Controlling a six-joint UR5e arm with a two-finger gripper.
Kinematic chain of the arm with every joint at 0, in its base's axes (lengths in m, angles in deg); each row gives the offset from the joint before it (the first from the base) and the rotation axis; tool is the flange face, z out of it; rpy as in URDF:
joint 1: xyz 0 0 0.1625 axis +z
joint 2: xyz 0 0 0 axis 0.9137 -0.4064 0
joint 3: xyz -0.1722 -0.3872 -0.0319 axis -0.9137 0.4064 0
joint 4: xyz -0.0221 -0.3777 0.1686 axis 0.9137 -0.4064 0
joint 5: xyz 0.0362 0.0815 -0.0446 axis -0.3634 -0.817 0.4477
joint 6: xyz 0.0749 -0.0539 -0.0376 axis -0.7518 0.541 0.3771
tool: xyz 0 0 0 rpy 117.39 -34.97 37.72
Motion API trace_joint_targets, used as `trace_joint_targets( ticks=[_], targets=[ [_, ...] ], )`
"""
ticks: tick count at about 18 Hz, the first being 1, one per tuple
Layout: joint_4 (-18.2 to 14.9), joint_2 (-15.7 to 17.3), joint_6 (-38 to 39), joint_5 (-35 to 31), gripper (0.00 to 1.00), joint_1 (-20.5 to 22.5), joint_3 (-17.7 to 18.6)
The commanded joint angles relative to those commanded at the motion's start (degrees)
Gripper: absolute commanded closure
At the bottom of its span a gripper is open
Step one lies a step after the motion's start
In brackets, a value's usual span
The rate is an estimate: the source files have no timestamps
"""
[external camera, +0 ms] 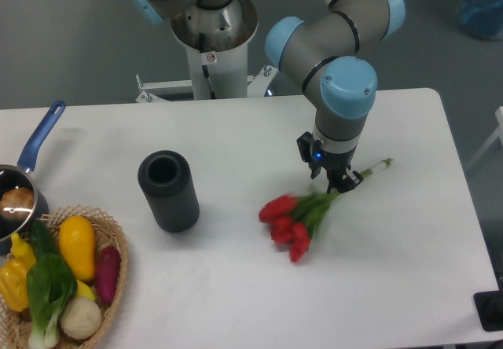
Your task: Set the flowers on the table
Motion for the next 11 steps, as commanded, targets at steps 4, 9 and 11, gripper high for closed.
trace_joint_targets(
  ticks=[4, 9, 11],
  targets=[
    [0.00, -0.26, 0.09, 0.00, 0.00, 0.35, -0.79],
    [4.57, -0.44, -0.61, 0.44, 0.00, 2.46, -0.97],
    [4.92, -0.44, -0.61, 0.44, 0.00, 2.46, -1.23]
  ],
)
